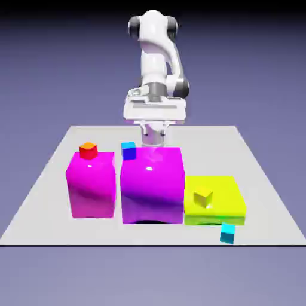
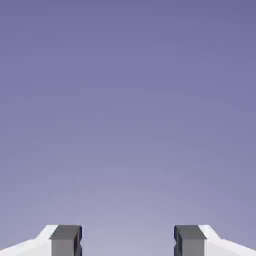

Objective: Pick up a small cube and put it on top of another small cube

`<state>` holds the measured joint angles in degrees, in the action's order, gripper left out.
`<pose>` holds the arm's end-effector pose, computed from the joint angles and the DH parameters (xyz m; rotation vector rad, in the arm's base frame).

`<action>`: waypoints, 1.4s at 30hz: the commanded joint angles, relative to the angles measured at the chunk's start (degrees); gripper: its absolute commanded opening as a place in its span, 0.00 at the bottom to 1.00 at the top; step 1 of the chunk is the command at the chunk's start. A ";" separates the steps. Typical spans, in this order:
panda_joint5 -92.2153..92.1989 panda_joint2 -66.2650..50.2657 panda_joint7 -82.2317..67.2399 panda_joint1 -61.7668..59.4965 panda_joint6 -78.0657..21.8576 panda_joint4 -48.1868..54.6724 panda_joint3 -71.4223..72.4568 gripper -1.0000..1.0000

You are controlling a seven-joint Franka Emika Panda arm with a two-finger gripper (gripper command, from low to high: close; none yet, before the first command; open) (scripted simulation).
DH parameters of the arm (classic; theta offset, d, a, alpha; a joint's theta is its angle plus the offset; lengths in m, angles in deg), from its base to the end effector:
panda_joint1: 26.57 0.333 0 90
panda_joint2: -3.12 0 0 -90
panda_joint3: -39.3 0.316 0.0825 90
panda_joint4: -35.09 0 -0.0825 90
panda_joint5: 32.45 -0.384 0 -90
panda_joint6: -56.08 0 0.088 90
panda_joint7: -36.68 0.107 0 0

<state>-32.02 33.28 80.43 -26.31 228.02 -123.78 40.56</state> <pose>0.4011 0.0113 0.4542 -2.5171 0.9599 -0.9934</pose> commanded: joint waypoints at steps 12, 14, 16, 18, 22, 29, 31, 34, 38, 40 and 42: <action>4.22 -24.92 12.87 -4.29 -20.58 21.22 12.54 0.50; 4.93 -29.07 15.02 -5.00 -24.01 24.75 14.63 0.50; 5.63 -33.23 17.17 -5.72 -27.44 28.29 16.72 0.50; 6.34 -37.38 19.31 -6.43 -30.87 31.82 18.81 0.50; 7.74 -45.69 23.60 -7.86 -37.73 38.90 22.99 0.50; 10.21 -60.22 31.11 -10.36 -49.74 51.27 30.30 0.50; 10.91 -64.37 33.26 -11.08 -53.17 54.81 32.39 0.50; 11.97 -70.60 36.48 -12.15 -58.31 60.11 35.53 0.50; 13.38 -78.91 40.77 -13.58 -65.17 67.18 39.71 0.50; 14.08 -83.06 42.91 -14.29 -68.60 70.72 41.80 0.50; 14.78 -87.21 45.06 -15.01 -72.03 74.25 43.88 0.50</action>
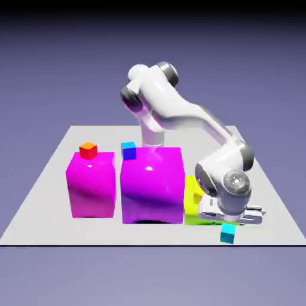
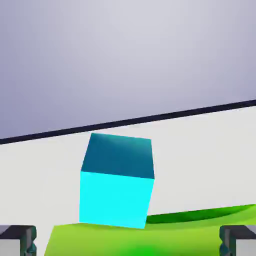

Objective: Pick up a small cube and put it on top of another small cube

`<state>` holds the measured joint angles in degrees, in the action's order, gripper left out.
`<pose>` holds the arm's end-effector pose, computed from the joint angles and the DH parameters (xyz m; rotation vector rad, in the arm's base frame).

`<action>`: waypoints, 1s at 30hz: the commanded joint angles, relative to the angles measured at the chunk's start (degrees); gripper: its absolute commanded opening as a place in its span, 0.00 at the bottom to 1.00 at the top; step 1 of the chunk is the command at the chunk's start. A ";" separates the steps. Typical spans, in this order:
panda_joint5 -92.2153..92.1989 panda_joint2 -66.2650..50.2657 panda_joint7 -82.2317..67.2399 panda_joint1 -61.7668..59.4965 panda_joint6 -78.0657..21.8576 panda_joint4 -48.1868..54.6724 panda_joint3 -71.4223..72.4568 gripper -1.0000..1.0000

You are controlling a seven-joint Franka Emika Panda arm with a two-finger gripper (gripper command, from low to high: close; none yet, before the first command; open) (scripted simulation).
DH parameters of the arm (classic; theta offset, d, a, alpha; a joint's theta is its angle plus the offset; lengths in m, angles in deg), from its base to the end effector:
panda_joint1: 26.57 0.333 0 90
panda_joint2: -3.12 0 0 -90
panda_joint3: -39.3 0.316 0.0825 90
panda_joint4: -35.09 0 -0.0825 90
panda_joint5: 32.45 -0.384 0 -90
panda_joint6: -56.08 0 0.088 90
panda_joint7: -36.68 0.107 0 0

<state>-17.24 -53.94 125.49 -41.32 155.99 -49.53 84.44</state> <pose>0.6088 0.2402 0.1758 2.5022 -1.3835 -0.8891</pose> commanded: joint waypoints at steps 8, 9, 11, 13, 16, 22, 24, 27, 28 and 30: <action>3.25 -11.59 5.47 -2.37 -0.09 1.32 3.48 0.50; 3.35 -11.72 5.50 -2.41 0.43 0.87 3.39 0.50; 3.35 -11.72 5.50 -2.41 0.43 0.87 3.39 0.00; 2.39 -10.57 5.22 -1.99 -4.31 5.02 4.22 0.00; 1.05 -6.69 1.75 -0.37 -8.95 6.49 3.13 0.00; -1.41 5.77 -11.78 5.01 -12.89 -0.79 -4.10 0.00; -2.23 9.92 -16.29 6.80 -14.20 -3.22 -6.52 0.00; -3.46 16.15 -23.05 9.50 -16.17 -6.86 -10.13 0.00; -3.87 18.23 -25.30 10.39 -16.83 -8.07 -11.34 0.00; -4.69 22.38 -29.81 12.19 -18.14 -10.50 -13.75 0.00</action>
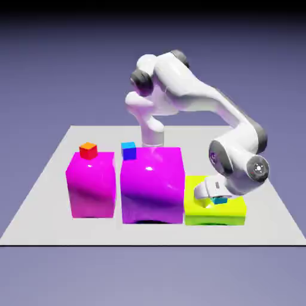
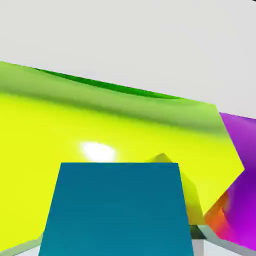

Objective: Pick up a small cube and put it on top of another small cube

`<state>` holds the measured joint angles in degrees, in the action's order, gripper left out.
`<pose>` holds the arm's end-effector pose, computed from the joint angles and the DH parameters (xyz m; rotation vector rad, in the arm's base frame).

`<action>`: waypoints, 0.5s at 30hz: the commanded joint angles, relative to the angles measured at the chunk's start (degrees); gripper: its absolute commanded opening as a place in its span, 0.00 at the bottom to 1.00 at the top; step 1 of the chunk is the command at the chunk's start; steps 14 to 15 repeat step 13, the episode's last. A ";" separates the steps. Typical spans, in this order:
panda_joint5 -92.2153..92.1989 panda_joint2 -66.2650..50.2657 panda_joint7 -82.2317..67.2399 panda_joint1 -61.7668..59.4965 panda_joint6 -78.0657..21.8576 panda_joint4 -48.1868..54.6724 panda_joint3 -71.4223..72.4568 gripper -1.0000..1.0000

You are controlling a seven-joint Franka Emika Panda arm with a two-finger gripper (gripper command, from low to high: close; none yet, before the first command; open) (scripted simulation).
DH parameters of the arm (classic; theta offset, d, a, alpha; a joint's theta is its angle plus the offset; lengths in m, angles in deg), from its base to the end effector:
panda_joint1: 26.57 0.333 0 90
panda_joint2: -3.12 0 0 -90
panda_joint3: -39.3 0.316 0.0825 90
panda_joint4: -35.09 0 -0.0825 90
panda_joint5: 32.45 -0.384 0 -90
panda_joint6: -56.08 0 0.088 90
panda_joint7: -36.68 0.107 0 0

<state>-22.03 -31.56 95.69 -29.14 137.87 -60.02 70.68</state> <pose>0.5322 0.2359 0.2661 2.5303 -0.5709 -0.8564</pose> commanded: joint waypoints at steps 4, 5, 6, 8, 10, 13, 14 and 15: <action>-1.04 5.79 -6.30 2.50 -1.85 -3.38 -3.36 0.00; -0.94 5.96 -6.26 2.25 0.04 -5.46 -3.43 0.00; -0.85 6.12 -6.22 2.00 1.93 -7.53 -3.50 0.00; -0.66 6.46 -6.13 1.49 5.71 -11.68 -3.63 0.00; -0.56 6.65 -6.09 1.21 7.84 -14.02 -3.71 0.00; -0.65 6.48 -6.13 1.46 5.95 -11.95 -3.64 1.00; -0.65 6.48 -6.13 1.46 5.95 -11.95 -3.64 1.00; -0.65 6.48 -6.13 1.46 5.95 -11.95 -3.64 1.00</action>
